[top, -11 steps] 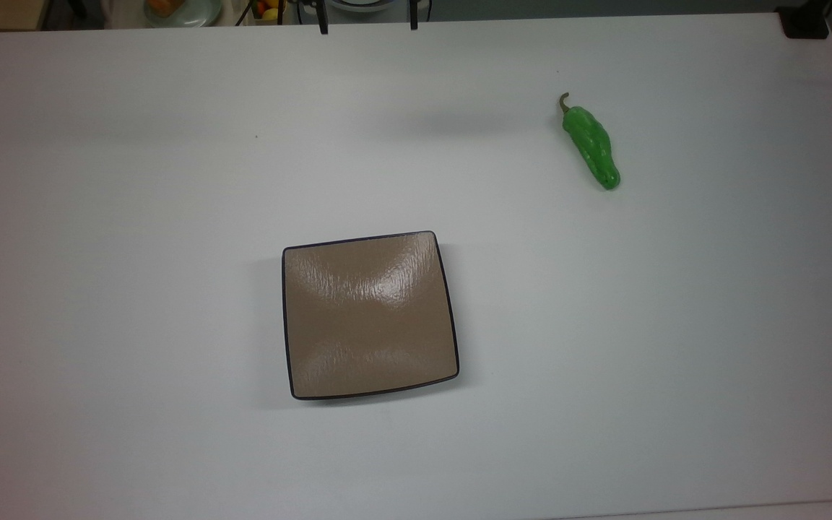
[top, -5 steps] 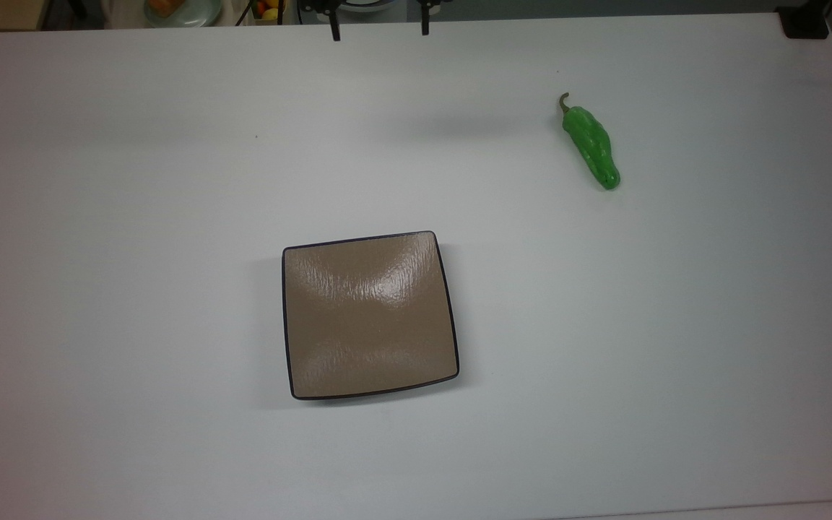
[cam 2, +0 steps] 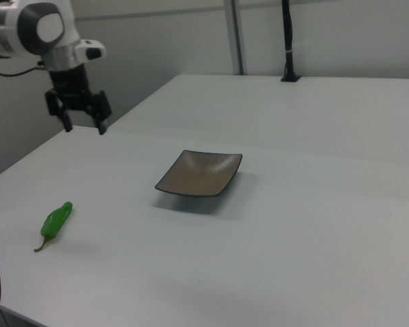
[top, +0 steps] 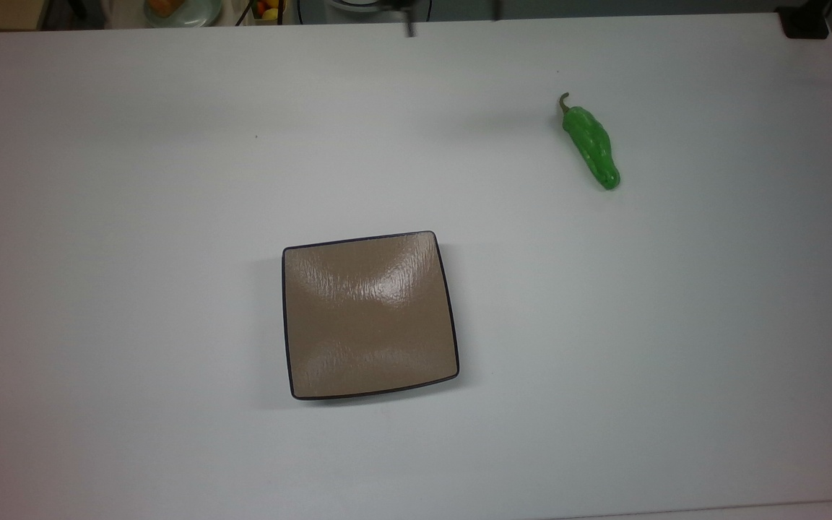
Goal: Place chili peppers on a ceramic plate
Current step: 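Move the open gripper over the green chili pepper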
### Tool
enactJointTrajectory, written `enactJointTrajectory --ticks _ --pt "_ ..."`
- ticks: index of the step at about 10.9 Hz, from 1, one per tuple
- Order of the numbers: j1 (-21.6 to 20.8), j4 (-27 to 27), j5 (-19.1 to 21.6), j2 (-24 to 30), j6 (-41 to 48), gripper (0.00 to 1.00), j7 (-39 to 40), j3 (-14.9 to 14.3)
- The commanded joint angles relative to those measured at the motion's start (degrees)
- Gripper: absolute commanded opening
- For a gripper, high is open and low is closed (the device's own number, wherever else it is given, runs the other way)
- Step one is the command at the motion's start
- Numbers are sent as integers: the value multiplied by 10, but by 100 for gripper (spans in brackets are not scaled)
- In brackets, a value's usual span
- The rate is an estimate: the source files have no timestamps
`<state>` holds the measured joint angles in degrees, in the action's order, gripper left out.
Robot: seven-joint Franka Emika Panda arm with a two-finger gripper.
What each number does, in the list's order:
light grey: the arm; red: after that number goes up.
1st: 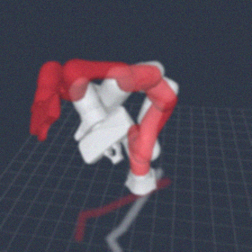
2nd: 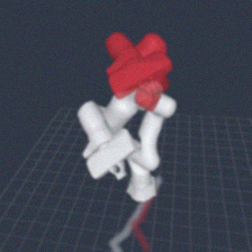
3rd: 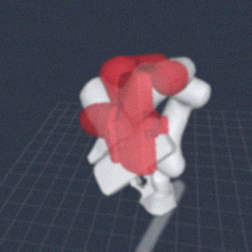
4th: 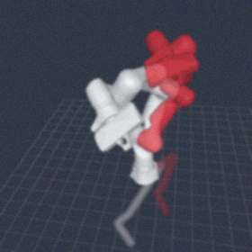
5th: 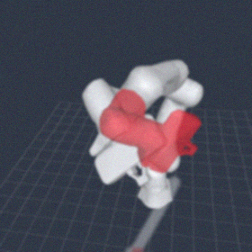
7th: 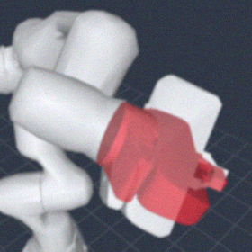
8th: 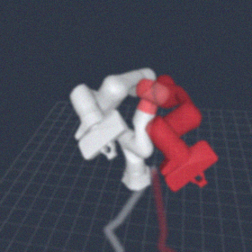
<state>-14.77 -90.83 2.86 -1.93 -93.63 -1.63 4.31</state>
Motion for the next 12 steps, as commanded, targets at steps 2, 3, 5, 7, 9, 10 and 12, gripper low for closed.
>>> enactJointTrajectory --ticks 2,3,5,7,9,10,12 --pt "-3 -6 7 -28 -8 100 -80 107" --pt "-3 -6 6 -32 -11 100 -100 133" --pt "-11 -12 6 -44 -39 100 -136 167" --pt "-37 -13 2 -77 -61 100 -152 169" --pt "-48 -26 0 -102 -95 100 -153 169" --pt "-49 -37 -1 -105 -106 100 -153 169" --pt "-49 -65 -6 -116 -134 100 -167 169"
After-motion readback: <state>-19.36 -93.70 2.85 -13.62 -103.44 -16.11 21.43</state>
